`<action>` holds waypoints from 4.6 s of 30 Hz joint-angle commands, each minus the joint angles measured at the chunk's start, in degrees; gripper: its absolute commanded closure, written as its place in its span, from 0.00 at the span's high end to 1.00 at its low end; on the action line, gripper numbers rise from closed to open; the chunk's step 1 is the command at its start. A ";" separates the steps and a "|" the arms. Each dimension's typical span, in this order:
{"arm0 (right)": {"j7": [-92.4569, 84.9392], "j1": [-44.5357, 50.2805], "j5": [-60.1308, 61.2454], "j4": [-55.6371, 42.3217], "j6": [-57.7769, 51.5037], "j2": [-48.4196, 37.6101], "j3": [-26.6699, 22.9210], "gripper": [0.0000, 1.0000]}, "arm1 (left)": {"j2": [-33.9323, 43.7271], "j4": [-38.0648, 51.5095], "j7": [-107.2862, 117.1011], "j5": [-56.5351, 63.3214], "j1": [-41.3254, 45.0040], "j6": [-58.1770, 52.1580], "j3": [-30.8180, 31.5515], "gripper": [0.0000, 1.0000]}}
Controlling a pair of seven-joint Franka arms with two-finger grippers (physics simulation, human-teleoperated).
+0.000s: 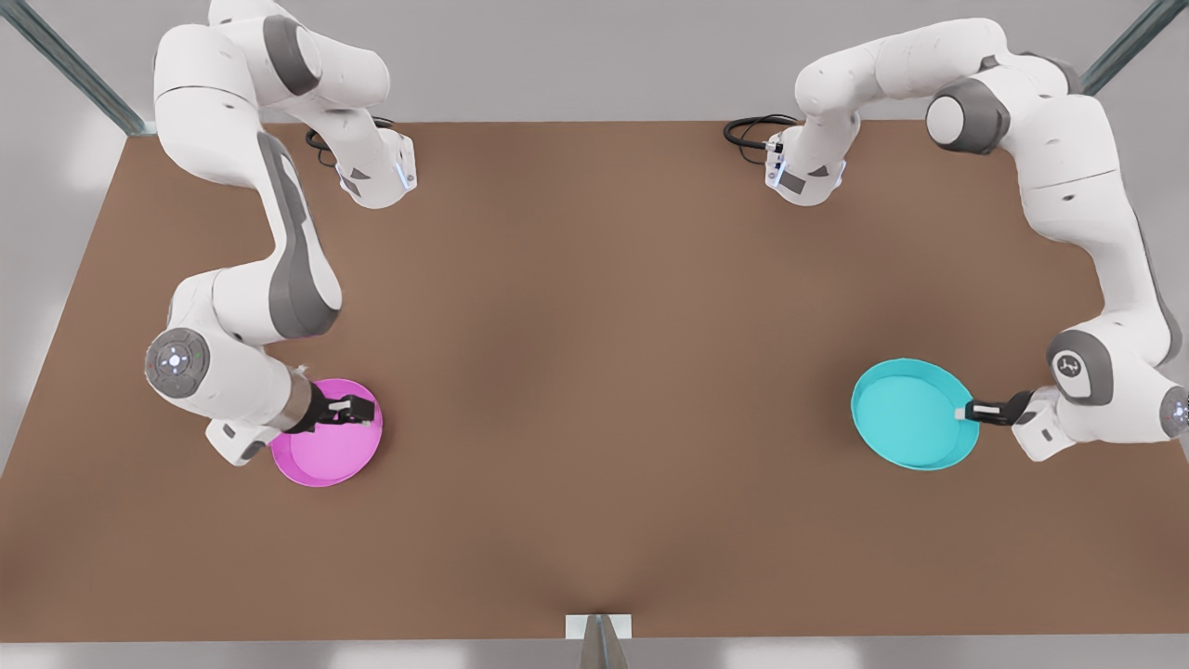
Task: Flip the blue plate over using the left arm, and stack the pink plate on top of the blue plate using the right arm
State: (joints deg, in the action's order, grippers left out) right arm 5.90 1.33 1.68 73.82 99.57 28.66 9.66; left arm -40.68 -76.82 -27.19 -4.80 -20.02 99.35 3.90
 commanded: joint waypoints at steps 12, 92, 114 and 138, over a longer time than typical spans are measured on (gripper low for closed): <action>-0.62 -7.22 0.96 -0.17 -4.91 -0.10 0.01 1.00 | 1.21 8.09 11.81 23.96 17.20 -12.95 -0.29 0.21; -30.68 -27.17 -0.80 12.84 12.05 19.15 6.60 0.66 | -28.32 19.34 93.64 55.34 85.32 -59.09 2.43 0.83; -29.98 -27.35 0.61 12.22 14.77 18.89 6.77 0.67 | -18.04 35.34 116.23 20.98 79.53 -38.27 13.15 0.85; -29.98 -27.26 1.05 12.22 15.13 19.24 6.86 0.48 | 26.88 1.41 27.02 9.72 22.74 -19.45 -2.75 1.00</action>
State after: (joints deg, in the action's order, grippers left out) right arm -24.08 -25.93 2.72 86.13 114.70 47.90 16.52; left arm -13.76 -75.41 -0.17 5.13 2.72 79.81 1.14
